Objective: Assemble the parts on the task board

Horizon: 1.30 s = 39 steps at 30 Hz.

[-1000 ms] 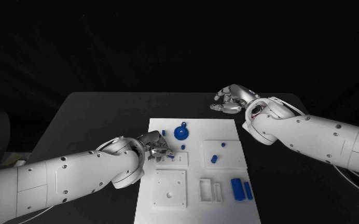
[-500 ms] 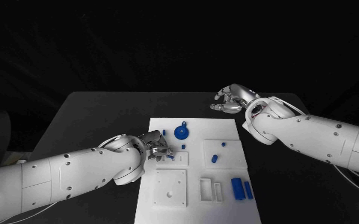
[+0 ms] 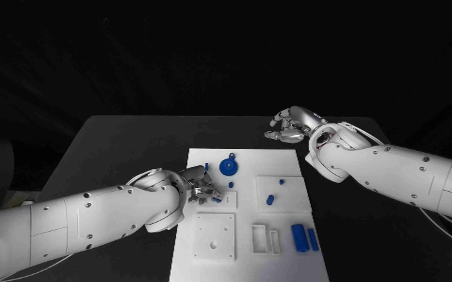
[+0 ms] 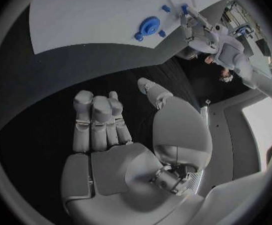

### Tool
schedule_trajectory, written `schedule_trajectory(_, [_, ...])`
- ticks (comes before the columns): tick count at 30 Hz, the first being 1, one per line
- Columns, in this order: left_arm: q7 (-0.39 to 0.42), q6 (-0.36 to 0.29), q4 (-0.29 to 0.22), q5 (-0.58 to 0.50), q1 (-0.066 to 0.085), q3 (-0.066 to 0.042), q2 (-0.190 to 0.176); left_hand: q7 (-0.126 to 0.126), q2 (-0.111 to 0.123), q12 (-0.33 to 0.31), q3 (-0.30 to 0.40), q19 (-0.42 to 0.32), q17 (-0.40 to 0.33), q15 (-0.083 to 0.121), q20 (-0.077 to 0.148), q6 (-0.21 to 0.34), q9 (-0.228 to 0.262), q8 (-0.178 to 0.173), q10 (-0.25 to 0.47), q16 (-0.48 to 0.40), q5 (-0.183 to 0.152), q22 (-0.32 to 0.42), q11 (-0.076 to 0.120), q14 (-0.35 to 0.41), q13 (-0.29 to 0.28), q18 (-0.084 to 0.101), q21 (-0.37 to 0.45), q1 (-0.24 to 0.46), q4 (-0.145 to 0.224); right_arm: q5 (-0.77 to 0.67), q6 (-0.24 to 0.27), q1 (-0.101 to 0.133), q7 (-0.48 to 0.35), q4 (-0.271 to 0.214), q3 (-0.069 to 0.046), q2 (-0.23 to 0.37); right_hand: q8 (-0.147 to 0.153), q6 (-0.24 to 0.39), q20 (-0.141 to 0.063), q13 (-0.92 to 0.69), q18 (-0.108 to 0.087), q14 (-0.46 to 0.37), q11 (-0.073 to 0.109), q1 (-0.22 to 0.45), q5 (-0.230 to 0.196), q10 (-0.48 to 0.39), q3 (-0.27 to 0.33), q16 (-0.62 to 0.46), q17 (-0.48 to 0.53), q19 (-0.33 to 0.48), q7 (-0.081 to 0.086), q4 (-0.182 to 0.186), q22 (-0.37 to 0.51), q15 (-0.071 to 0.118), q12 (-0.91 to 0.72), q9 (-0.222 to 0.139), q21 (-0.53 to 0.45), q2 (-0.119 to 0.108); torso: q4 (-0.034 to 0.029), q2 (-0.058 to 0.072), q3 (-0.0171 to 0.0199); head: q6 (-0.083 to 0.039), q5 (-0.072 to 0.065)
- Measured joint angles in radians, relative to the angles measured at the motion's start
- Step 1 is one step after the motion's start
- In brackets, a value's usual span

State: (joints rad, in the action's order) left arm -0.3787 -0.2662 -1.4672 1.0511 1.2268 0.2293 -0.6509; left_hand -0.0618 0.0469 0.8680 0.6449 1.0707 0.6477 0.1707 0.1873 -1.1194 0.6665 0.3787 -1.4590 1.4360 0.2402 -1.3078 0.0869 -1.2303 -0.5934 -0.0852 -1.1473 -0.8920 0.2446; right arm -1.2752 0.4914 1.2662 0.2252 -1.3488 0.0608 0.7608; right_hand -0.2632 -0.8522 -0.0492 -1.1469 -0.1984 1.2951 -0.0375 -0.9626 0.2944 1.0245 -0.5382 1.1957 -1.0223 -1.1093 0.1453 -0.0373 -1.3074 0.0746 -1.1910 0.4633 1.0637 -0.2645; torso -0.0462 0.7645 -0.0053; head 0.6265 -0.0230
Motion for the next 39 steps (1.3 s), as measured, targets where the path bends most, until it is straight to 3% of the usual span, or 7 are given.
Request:
schedule_trajectory(10, [-0.004, 0.034, -0.006, 0.011, 0.001, -0.001, 0.004, 0.000, -0.004, 0.016, -0.004, 0.009, -0.003, 0.001, 0.002, 0.000, 0.009, 0.006, 0.000, 0.016, 0.045, 0.000, 0.000, 0.000, -0.004, 0.000, -0.006, 0.004, 0.004, 0.001, 0.000, 0.000, 0.000, -0.001, 0.000, 0.001, 0.000, 0.000, 0.002, 0.000, 0.000, 0.000, 0.000, 0.000, 0.000, 0.000, 0.000, -0.004, 0.000, 0.002, -0.001, 0.000, 0.000, 0.000, 0.000, 0.000, 0.000, 0.000, 0.0005, 0.000, -0.0006, 0.001, 0.000])
schedule_trajectory(23, [0.000, 0.043, -0.007, 0.032, 0.001, -0.001, 0.003, 0.000, -0.012, 0.022, -0.004, 0.009, -0.005, 0.005, 0.002, 0.000, 0.012, 0.006, 0.000, 0.019, 0.050, 0.000, 0.000, 0.002, -0.004, 0.000, -0.006, 0.012, 0.005, 0.002, -0.001, -0.001, 0.000, -0.001, 0.000, 0.000, 0.000, 0.001, 0.002, 0.001, 0.000, 0.000, 0.000, 0.000, 0.000, 0.000, 0.003, -0.004, -0.001, 0.002, -0.003, 0.003, 0.000, 0.000, 0.000, 0.000, 0.000, 0.000, -0.0002, 0.000, -0.0018, 0.000, 0.000])
schedule_trajectory(39, [0.023, -0.019, -0.040, 0.017, -0.006, 0.007, -0.031, 0.000, -0.019, 0.045, -0.005, 0.009, -0.008, 0.005, 0.002, 0.000, 0.012, 0.019, 0.000, 0.035, 0.061, 0.000, 0.000, 0.002, -0.010, 0.000, -0.014, 0.020, 0.006, 0.004, -0.001, -0.001, 0.000, -0.001, 0.000, 0.005, 0.000, 0.000, 0.001, 0.001, 0.000, 0.000, 0.000, 0.000, 0.000, 0.000, 0.003, -0.004, -0.001, 0.001, 0.001, 0.003, 0.000, 0.000, 0.000, 0.000, 0.000, 0.000, 0.0000, 0.000, -0.0029, 0.000, 0.000])
